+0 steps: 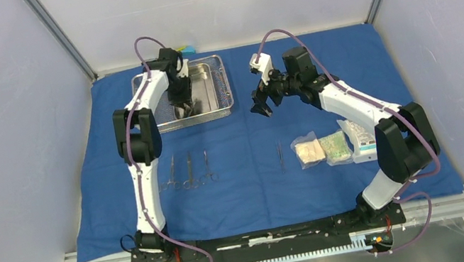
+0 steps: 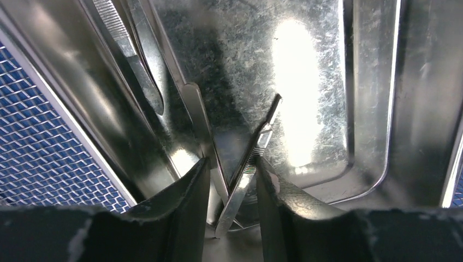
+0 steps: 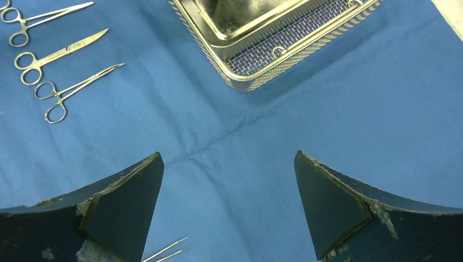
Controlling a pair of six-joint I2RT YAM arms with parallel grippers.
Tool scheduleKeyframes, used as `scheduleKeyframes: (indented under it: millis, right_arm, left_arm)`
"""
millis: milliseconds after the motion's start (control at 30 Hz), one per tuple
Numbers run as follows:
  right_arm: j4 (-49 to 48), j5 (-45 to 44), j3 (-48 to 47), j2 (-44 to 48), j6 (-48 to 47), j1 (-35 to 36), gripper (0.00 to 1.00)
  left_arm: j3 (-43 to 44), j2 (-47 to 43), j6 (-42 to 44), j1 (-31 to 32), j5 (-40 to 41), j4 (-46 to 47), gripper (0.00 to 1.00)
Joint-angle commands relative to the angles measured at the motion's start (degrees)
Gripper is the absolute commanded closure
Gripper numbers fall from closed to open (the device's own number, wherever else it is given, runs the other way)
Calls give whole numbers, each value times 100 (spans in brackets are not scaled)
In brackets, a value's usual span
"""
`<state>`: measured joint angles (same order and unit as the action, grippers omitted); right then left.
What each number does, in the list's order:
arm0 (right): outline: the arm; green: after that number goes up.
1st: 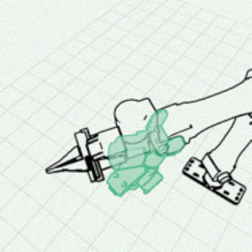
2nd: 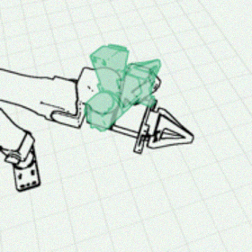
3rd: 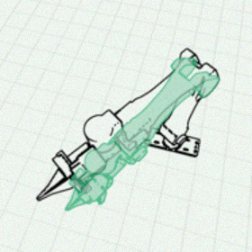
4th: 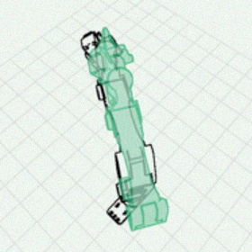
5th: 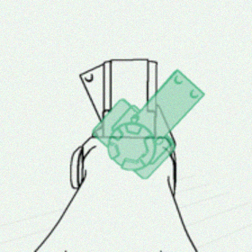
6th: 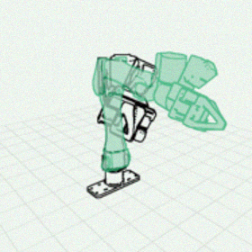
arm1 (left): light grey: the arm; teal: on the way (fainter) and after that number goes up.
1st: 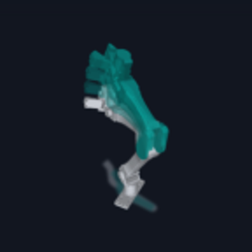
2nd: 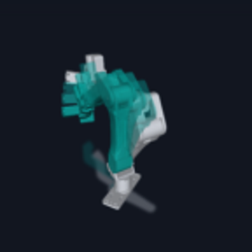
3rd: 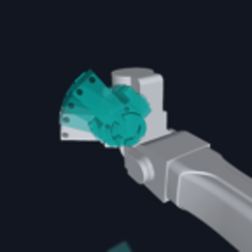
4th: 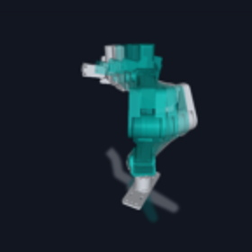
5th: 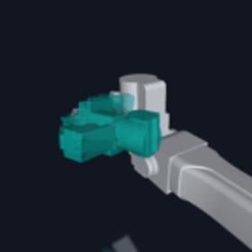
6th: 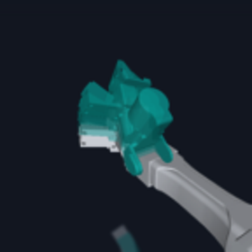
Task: Open and lay out the surgical kit
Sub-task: Pick up the medical item from the container.
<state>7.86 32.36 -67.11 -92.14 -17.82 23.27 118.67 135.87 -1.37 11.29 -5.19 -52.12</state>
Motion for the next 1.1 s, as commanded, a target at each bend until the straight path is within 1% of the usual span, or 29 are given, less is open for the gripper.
scheduleKeyframes:
  millis: [0, 100, 267, 333, 433, 467, 533, 567, 600, 1067]
  right_arm:
    - [-162, 70, -72, 22, -11, 10, 2]
    - [-170, 80, -84, 7, -2, 3, 2]
    - [-177, 95, -68, -5, 7, 11, 2]
    - [-184, 96, -70, -2, 7, 11, 2]
    - [-192, 109, -66, -10, 16, 11, 2]
    - [-196, 104, -70, -12, 16, 4, 2]
    - [-197, 104, -70, -10, 14, 11, 2]
    - [-195, 108, -71, -2, 16, 10, 2]
    - [-197, 105, -70, -4, 16, 7, 2]
    - [-232, 139, -68, -19, 51, 18, 2]
  left_arm:
    - [-162, -166, 49, 32, -357, -106, 58]
    - [-99, -77, 55, 31, -241, -139, 60]
    - [-56, -44, 69, 31, -141, -159, 70]
    - [0, -22, 82, 31, -115, -189, 71]
    - [96, 19, 100, 32, -106, -246, 75]
    - [118, 34, 101, 32, -105, -250, 79]
    - [155, 44, 90, 27, -97, -272, 91]
    - [174, 40, 81, 31, -82, -272, 95]
    - [181, 44, 78, 31, -57, -273, 97]
    - [650, -146, 82, 31, -148, -273, 98]
